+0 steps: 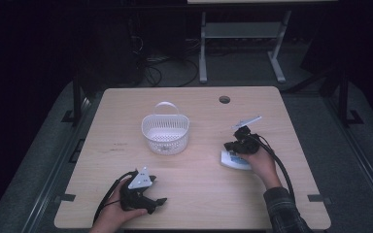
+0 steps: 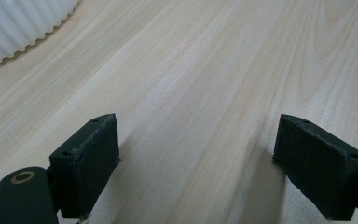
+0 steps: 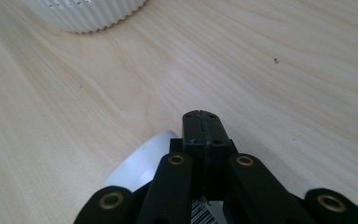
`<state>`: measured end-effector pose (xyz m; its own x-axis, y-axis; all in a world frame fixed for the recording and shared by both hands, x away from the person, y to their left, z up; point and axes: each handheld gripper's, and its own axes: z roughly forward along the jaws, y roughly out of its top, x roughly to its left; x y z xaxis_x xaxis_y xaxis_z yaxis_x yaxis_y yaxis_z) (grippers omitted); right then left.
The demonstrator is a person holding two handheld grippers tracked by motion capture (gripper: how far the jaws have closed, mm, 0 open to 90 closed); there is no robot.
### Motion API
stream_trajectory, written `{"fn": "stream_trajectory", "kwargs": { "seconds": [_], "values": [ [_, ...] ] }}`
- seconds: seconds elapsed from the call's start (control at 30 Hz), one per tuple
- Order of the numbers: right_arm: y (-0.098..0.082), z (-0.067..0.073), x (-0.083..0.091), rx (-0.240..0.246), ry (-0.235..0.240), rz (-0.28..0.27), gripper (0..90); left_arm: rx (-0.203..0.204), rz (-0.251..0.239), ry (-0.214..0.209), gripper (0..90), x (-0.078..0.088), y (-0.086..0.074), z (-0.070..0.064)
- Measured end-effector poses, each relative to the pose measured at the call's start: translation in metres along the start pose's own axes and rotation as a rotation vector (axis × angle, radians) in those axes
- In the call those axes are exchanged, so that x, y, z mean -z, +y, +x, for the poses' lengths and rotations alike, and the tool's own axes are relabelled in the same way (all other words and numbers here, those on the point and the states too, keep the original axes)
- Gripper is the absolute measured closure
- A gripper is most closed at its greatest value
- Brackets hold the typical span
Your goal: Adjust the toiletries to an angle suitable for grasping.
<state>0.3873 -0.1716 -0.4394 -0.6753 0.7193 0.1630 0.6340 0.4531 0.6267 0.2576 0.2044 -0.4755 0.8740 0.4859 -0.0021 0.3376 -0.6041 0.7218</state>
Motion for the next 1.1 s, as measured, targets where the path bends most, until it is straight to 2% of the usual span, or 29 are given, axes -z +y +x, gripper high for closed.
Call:
{"fn": "stream_trajectory", "kwargs": {
  "seconds": [0.37, 0.8, 1.1],
  "values": [
    [-0.013, 0.011, 0.006, 0.014, 0.017, 0.004, 89.8, -0.003, 0.004, 0.0, 13.1, 0.0, 0.0, 0.0],
    [-0.028, 0.033, 0.018, 0.06, 0.013, -0.011, 89.8, -0.002, 0.0, 0.001, 13.1, 0.0, 0.0, 0.0],
    [-0.041, 0.038, 0.032, 0.063, 0.023, -0.032, 89.8, -0.001, 0.0, 0.001, 13.1, 0.0, 0.0, 0.0]
  ]
}}
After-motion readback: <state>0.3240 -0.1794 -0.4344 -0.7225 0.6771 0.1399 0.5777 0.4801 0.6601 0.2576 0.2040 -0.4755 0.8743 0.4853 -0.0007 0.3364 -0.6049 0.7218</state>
